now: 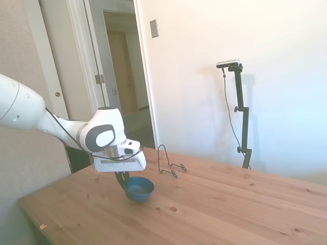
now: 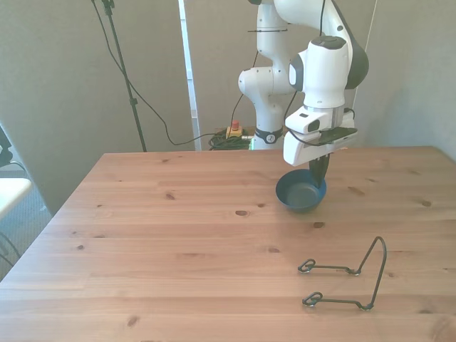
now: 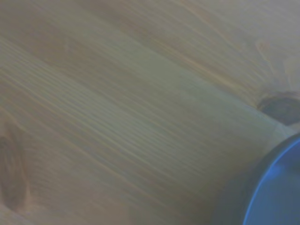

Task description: Unload the bowl

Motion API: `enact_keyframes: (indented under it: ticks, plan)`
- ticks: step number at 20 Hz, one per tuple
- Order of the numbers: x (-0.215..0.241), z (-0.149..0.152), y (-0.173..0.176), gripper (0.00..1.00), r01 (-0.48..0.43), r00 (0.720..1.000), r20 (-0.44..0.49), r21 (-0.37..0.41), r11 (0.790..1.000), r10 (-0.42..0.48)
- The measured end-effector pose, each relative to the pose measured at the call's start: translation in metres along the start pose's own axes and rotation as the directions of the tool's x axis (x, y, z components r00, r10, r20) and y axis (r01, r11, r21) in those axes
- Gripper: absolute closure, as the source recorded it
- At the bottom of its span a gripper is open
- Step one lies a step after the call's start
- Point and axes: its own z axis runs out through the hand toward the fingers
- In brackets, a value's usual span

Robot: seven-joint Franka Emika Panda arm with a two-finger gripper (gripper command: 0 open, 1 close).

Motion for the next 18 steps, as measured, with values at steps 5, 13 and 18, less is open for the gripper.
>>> enact_keyframes:
  ticks: [5, 13, 18]
  plan:
    - [0.000, 0.003, 0.026, 1.00, -0.050, 0.999, -0.005, -0.034, 0.998, 0.050]
    - [0.004, 0.005, 0.035, 0.00, -0.065, 0.998, -0.008, -0.048, 0.997, 0.064]
    - [0.008, 0.012, 0.034, 0.00, -0.064, 0.998, 0.003, -0.052, 0.997, 0.065]
